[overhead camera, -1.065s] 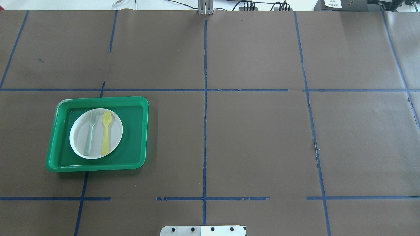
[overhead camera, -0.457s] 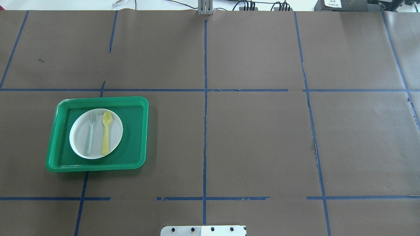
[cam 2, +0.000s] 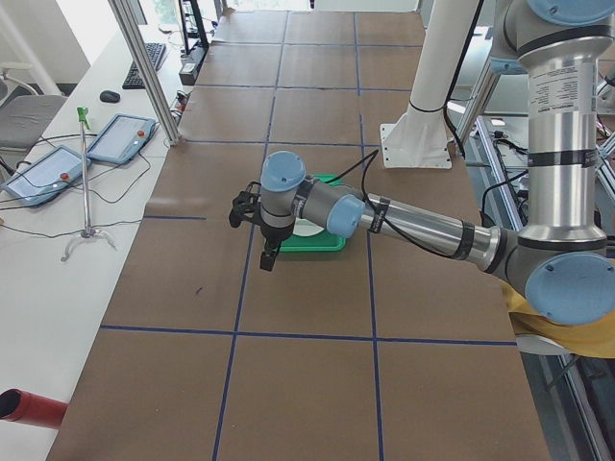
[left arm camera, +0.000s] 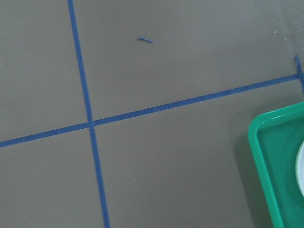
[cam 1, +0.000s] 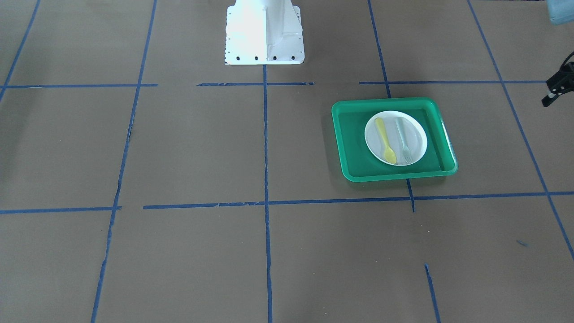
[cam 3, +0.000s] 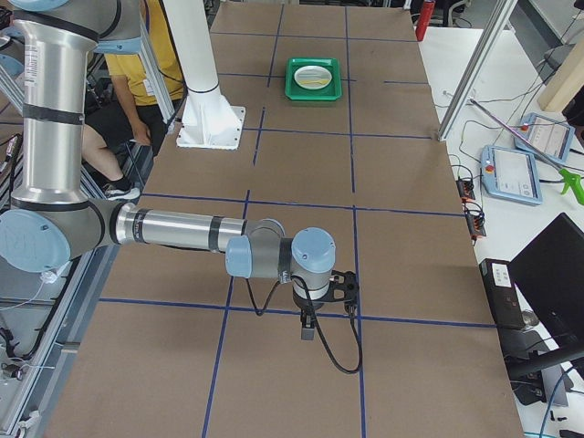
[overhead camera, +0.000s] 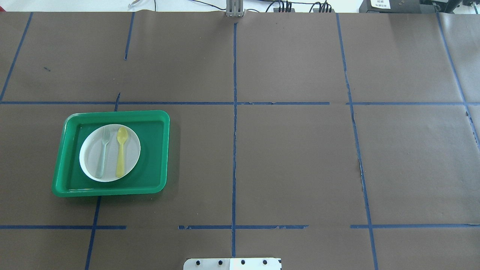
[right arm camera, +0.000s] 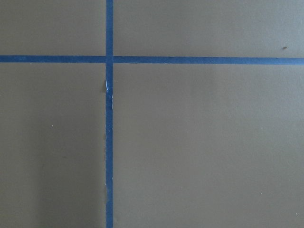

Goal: Place spoon

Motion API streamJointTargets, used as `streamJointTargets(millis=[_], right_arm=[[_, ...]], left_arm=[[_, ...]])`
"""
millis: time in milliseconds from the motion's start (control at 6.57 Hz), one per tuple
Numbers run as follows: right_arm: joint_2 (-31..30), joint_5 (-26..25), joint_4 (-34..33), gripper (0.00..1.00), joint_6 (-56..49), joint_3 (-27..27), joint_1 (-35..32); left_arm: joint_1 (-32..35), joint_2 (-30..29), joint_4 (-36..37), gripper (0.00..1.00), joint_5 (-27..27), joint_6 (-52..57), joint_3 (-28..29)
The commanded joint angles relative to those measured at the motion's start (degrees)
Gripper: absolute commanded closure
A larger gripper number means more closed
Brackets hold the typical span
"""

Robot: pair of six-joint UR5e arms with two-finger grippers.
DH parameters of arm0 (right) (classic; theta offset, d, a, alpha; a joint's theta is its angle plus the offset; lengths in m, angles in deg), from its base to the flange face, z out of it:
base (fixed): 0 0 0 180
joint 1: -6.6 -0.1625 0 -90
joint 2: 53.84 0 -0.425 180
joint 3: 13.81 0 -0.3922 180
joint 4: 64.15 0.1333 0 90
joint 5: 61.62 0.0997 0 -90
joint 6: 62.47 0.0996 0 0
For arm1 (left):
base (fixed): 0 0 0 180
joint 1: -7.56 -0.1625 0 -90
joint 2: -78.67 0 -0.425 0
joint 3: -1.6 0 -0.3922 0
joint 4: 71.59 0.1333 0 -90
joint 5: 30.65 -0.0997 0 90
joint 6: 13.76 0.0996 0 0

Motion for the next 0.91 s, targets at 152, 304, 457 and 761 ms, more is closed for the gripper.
streamJointTargets(millis=[152, 304, 457, 761], right_arm=[[0.0, 0.0, 0.1, 0.00, 0.0, 0.0, 0.0], [0.0, 0.0, 0.0, 0.00, 0.0, 0.0, 0.0], [0.0, 0.0, 0.0, 0.00, 0.0, 0.0, 0.0], [0.0, 0.0, 0.0, 0.00, 0.0, 0.0, 0.0]], left_arm=[[-21.0, -6.7, -7.6, 0.00, -11.8, -29.0, -0.2], [-26.0, -8.0, -8.2, 0.00, -14.7, -34.2, 0.8], [-29.8, -9.3, -13.2, 0.00, -18.3, -39.7, 4.1], [-34.9, -12.8, -16.2, 0.01, -23.2, -44.5, 9.4]])
